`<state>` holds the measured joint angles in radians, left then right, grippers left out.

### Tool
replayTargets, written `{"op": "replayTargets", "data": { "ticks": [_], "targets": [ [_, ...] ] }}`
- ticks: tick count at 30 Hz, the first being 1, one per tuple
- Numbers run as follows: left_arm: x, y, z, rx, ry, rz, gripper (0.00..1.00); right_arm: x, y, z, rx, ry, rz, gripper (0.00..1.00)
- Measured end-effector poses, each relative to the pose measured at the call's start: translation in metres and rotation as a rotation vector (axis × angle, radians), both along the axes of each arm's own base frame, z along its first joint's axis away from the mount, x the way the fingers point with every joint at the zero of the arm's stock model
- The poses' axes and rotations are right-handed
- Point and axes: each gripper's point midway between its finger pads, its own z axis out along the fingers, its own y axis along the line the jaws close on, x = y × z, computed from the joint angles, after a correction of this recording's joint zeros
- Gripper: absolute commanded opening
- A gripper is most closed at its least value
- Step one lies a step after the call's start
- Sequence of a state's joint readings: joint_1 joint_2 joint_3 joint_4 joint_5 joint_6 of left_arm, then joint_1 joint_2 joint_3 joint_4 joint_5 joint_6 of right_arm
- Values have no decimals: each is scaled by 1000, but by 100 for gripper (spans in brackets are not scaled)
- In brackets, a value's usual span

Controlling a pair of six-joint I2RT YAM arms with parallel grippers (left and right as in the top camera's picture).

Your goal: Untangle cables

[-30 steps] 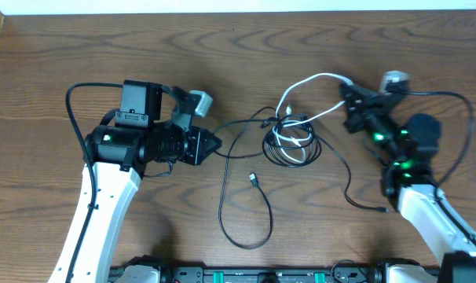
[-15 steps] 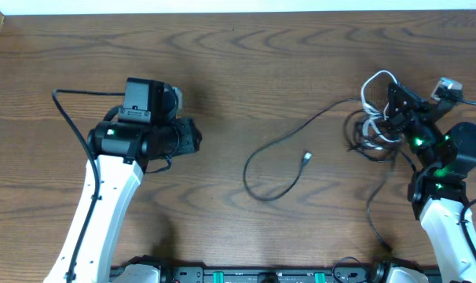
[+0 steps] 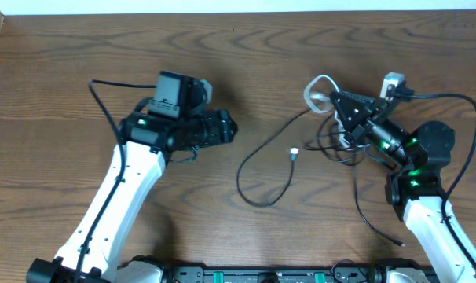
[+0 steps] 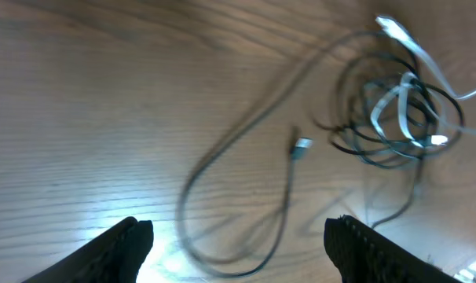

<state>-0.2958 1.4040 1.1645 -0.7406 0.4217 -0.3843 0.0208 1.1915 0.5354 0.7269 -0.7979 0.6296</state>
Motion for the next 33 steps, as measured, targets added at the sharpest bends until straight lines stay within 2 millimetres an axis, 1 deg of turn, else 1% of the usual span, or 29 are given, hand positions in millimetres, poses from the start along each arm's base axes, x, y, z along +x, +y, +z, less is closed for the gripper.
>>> {"op": "replayTargets", "data": {
  "ticks": [5, 8, 10, 13, 17, 19, 20, 22, 24, 25, 26, 27, 28, 29, 30, 32, 33],
  "targets": [
    [-9, -31, 6, -32, -37, -119, 75, 5, 4, 47, 18, -84, 21, 1],
    [-14, -58, 15, -73, -95, -210, 75, 8, 5, 66, 24, -94, 27, 1],
    [-17, -73, 20, -95, -127, -261, 75, 9, 5, 70, 27, -89, 27, 1],
    [-22, -89, 27, -118, -162, -314, 75, 10, 5, 73, 32, -84, 29, 1],
    [-27, -100, 30, -130, -181, -351, 75, 10, 6, 82, 42, -88, 33, 1],
    [-29, -102, 30, -131, -181, -359, 75, 10, 6, 82, 44, -79, 34, 1],
    [-30, -103, 30, -131, -181, -363, 75, 11, 6, 79, 42, -55, 33, 1],
    [-31, -104, 30, -130, -182, -365, 75, 14, 6, 64, 25, 12, 28, 1],
    [-31, -104, 29, -129, -181, -364, 75, 17, 3, 41, -3, 115, 0, 1],
    [-31, -103, 29, -124, -178, -362, 75, 20, -2, 20, -30, 201, -40, 2],
    [-31, -101, 27, -116, -173, -358, 75, 22, -7, 6, -49, 255, -73, 4],
    [-31, -99, 25, -104, -167, -353, 75, 24, -14, -13, -77, 330, -130, 7],
    [-32, -97, 23, -93, -162, -347, 75, 24, -25, -35, -112, 414, -202, 12],
    [-31, -96, 21, -83, -158, -342, 75, 24, -35, -50, -143, 471, -264, 15],
    [-31, -94, 20, -70, -156, -336, 75, 23, -47, -66, -181, 525, -333, 20],
    [-30, -91, 17, -53, -152, -326, 75, 20, -71, -87, -250, 602, -464, 29],
    [-29, -90, 17, -47, -155, -323, 75, 17, -80, -95, -282, 631, -513, 39]
  ]
}}
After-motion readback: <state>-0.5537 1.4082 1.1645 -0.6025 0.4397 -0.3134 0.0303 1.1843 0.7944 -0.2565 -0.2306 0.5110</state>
